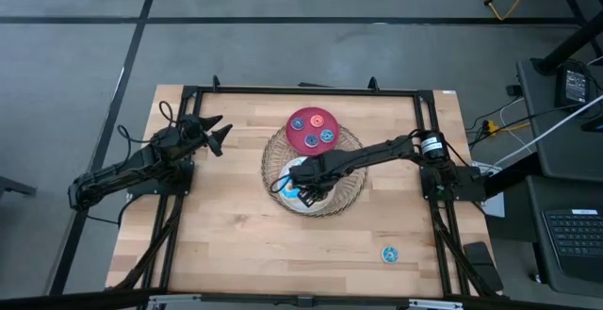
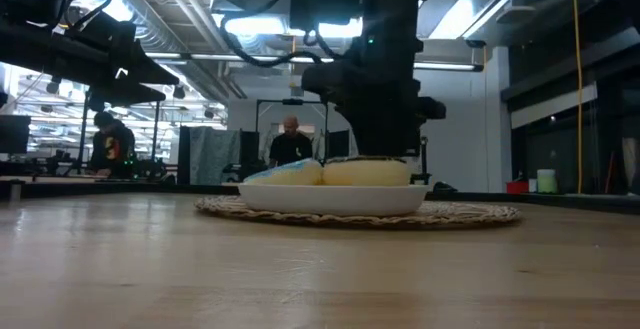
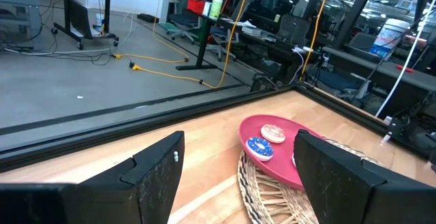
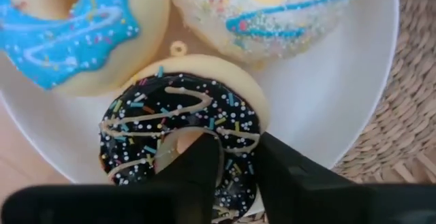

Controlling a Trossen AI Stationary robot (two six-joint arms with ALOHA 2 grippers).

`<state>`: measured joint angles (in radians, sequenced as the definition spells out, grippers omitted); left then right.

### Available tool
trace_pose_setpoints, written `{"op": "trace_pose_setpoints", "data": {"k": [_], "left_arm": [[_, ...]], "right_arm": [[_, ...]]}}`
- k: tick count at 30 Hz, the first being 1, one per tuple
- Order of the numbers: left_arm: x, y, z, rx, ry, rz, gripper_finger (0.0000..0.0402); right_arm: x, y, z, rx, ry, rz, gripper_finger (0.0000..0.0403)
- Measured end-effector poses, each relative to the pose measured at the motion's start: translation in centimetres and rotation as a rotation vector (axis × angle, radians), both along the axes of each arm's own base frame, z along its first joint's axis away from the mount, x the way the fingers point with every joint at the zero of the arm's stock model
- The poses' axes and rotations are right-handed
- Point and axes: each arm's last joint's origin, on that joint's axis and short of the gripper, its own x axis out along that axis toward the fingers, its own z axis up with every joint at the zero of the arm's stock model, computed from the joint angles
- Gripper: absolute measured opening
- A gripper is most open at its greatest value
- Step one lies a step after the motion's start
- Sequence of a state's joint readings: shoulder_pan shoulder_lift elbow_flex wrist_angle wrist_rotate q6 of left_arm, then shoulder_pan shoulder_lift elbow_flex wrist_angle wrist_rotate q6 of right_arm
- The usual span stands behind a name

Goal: Pick & Place donuts
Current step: Put the large black donut on the white plate, then put the small light blue donut on the red plate

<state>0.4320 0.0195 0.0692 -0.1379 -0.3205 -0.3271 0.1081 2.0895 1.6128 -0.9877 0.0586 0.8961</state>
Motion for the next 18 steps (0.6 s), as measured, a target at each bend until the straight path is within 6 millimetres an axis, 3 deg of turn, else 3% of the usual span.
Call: {"op": "trace_pose_setpoints", "data": {"k": [18], "left_arm": [[0.0,0.0,0.0,0.0,0.0,0.0,0.0267]], "right_arm": [[-0.88,-0.11,0.44,-0.01,0.085,0.007,0.0259]]}}
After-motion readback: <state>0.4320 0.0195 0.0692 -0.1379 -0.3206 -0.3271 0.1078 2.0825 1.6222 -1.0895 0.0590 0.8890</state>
